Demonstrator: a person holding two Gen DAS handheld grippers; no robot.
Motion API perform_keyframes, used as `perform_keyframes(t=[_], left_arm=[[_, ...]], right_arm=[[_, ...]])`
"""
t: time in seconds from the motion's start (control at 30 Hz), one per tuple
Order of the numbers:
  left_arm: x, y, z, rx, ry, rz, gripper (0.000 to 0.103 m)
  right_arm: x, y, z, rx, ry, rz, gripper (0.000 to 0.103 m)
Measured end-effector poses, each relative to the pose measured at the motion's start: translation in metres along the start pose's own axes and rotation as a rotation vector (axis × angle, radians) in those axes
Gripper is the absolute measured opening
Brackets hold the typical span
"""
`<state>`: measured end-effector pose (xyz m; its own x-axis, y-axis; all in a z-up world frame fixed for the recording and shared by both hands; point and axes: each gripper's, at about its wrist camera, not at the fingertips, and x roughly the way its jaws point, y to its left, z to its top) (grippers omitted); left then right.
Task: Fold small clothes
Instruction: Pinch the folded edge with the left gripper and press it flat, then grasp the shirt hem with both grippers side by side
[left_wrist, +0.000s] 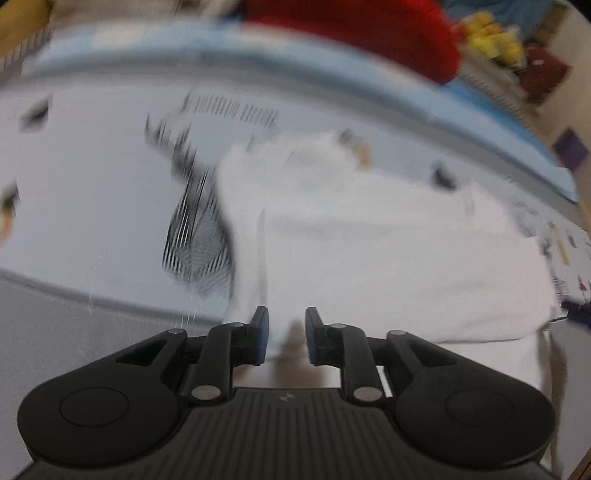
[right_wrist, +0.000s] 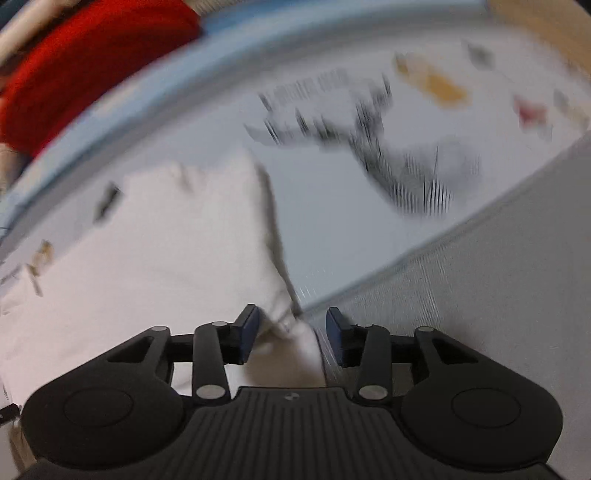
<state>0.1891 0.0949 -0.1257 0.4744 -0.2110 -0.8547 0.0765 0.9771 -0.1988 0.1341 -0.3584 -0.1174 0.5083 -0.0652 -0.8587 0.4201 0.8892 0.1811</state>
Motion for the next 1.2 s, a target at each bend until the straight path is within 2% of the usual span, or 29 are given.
perform_keyframes(t=[0.1,0.23,0.37,0.5,0.6,0.67,0.73,0.8,0.87,0.93,1.0,1.1,1.2], left_arm=[[-0.037,-0.014,-0.011,0.066,-0.104,0.011,0.041],[-0.076,-0.017,-0.035,0.091,-0.143,0.039,0.041],[-0.133,-0.018,-0.073,0.132,-0.166,0.040,0.041],[-0.183,-0.007,-0.125,0.118,-0.161,0.038,0.041],[-0.196,0.005,-0.171,0.088,-0.120,0.037,0.041],[-0.193,0.018,-0.196,0.032,-0.068,0.035,0.037],[-0.181,0.030,-0.214,-0.043,0.017,0.018,0.032],[-0.169,0.037,-0.224,-0.074,0.084,-0.001,0.032],[-0.160,0.039,-0.233,-0.047,0.135,0.007,0.032],[-0.153,0.041,-0.239,-0.034,0.175,0.008,0.032],[-0.151,0.045,-0.244,-0.040,0.190,0.016,0.032],[-0.146,0.050,-0.249,-0.055,0.229,0.003,0.032],[-0.140,0.044,-0.257,-0.020,0.261,0.007,0.032]], right_arm=[[-0.047,0.023,-0.003,-0.133,-0.175,0.015,0.042],[-0.104,0.036,-0.016,-0.161,-0.290,0.095,0.041],[-0.167,0.030,-0.041,-0.169,-0.339,0.167,0.041],[-0.231,0.000,-0.074,-0.196,-0.378,0.181,0.041],[-0.250,-0.030,-0.112,-0.216,-0.332,0.156,0.041],[-0.245,-0.048,-0.134,-0.193,-0.255,0.122,0.042],[-0.228,-0.064,-0.155,-0.175,-0.179,0.115,0.041],[-0.207,-0.079,-0.174,-0.140,-0.093,0.079,0.041],[-0.186,-0.089,-0.182,-0.088,0.019,0.051,0.041],[-0.178,-0.094,-0.184,-0.063,0.053,0.070,0.041],[-0.171,-0.093,-0.186,-0.084,0.082,0.057,0.041],[-0.156,-0.092,-0.193,-0.091,0.173,0.044,0.041],[-0.146,-0.087,-0.201,-0.141,0.208,0.009,0.041]])
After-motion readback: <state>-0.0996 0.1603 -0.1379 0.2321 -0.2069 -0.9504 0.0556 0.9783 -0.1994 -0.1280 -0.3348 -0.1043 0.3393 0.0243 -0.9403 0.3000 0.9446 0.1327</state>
